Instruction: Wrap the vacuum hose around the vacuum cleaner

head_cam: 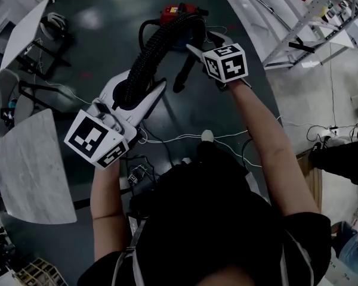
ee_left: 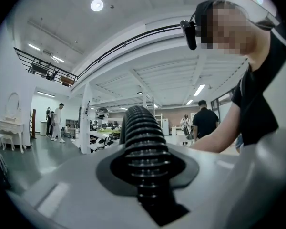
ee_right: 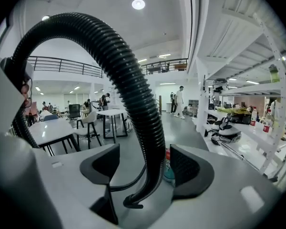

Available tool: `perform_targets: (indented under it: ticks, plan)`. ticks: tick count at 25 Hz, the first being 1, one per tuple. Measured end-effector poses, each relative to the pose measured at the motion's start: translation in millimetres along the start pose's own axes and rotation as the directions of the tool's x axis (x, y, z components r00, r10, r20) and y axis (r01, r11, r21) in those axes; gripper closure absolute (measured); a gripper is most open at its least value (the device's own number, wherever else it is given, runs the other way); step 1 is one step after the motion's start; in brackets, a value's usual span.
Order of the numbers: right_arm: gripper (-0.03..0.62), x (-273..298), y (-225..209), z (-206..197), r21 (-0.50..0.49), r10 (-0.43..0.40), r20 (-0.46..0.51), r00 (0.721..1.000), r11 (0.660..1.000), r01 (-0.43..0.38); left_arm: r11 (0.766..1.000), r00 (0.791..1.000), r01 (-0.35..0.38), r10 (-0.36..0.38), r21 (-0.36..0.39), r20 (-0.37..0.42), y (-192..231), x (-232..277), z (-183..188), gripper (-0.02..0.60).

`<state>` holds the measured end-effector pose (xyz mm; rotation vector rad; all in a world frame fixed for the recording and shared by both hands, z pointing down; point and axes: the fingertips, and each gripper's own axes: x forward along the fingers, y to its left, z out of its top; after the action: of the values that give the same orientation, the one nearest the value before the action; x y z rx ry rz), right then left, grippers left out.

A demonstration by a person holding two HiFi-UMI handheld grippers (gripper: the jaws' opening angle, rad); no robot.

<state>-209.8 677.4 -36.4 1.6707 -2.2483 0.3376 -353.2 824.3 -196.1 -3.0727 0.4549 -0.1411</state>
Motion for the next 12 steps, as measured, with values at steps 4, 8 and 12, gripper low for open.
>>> perform_targets:
  ticks: [4, 8, 12]
  plan:
    - [0.279, 18, -27, 5, -0.033, 0.006, -0.007, 1.0, 0.999, -0.006, 1.0, 1.0, 0.018, -0.017, -0.01, 0.015, 9, 18, 6, 0.463]
    - [0.307, 33, -52, 12, -0.047, -0.015, 0.002, 1.0, 0.999, 0.015, 0.999, 0.999, 0.038, -0.038, -0.01, 0.024, 18, 35, 13, 0.464]
    - [0.405, 44, -79, 21, -0.08, -0.043, 0.02, 0.999, 0.996, 0.044, 0.998, 0.998, 0.052, -0.05, -0.037, 0.039, 26, 47, 17, 0.462]
